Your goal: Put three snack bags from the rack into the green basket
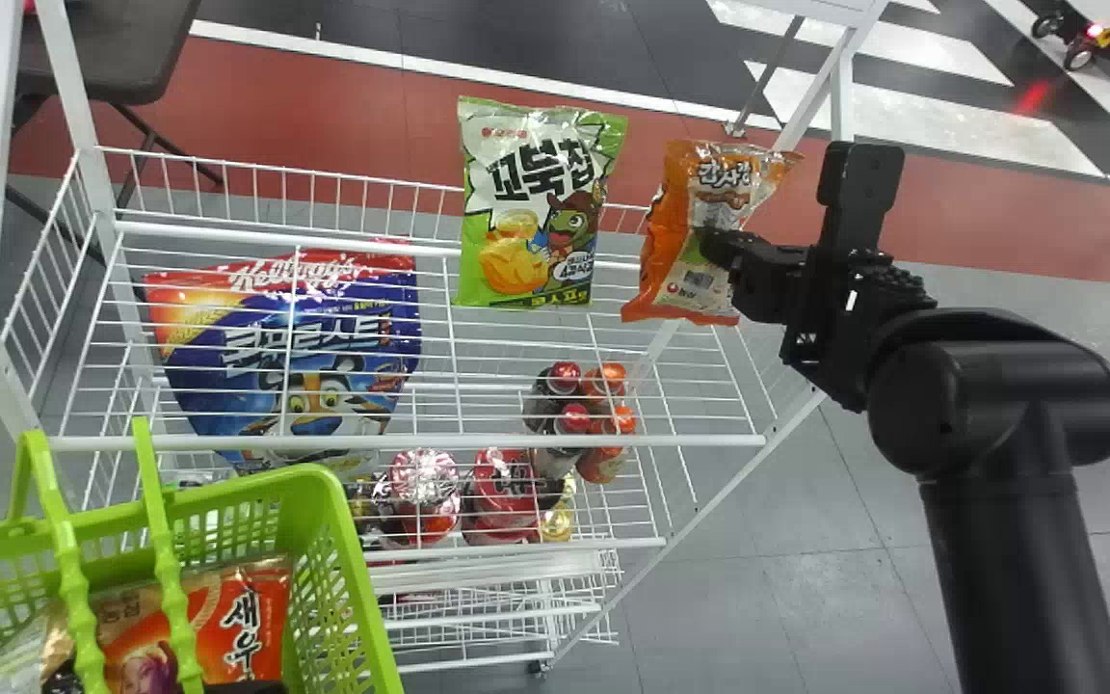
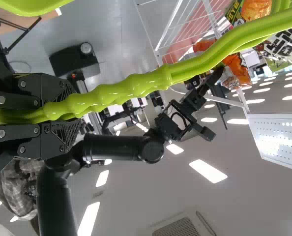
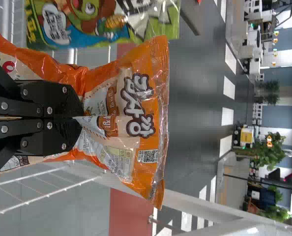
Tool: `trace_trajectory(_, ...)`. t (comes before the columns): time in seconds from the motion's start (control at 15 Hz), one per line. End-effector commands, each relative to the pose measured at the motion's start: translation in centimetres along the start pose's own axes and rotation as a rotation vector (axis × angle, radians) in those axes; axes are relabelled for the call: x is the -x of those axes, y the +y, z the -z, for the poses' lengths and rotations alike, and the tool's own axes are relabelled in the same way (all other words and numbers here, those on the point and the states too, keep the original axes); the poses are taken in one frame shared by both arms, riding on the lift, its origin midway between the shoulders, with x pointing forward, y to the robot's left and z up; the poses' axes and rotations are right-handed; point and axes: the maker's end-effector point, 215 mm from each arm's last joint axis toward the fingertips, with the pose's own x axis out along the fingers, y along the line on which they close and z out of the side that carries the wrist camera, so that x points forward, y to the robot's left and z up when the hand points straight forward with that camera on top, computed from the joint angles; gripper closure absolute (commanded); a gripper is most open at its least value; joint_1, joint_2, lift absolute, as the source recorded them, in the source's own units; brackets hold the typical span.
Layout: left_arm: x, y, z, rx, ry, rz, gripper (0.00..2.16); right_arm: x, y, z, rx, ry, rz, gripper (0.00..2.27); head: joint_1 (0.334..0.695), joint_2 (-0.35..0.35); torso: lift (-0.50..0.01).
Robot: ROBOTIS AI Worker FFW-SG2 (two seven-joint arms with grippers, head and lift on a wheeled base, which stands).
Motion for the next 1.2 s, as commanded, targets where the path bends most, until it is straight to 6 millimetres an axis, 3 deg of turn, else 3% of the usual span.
trace_trajectory(0.0,0.0,0.0,0.0,0.001,-0.004,0.001,2.15,2.3,3.2,1.5,-0.041,0.064,-0.093,2.26,0.695,-0.35,0.0)
trace_trajectory(0.33,-0.1,0.1,-0.1,-0.003,-0.002,0.0,2.15,8.1,13.7,6.7,-0.1,0.255,-0.413,2.26,0.695,-0.348,0.0)
trace_trajectory(0.73,-0.4,0.0,0.1,-0.007,0.005,0.005,2.15,13.5,24.3,11.6,-0.117,0.438,-0.703,2.26,0.695,-0.201,0.0)
trace_trajectory(0.87,-0.5,0.0,0.0,-0.009,0.007,0.006,2.15,14.6,27.3,12.3,-0.102,0.464,-0.763,2.26,0.695,-0.142,0.0)
trace_trajectory(1.13,-0.8,0.0,0.1,-0.009,0.012,0.009,2.15,16.8,32.9,12.0,-0.112,0.484,-0.891,2.26,0.695,-0.036,0.0)
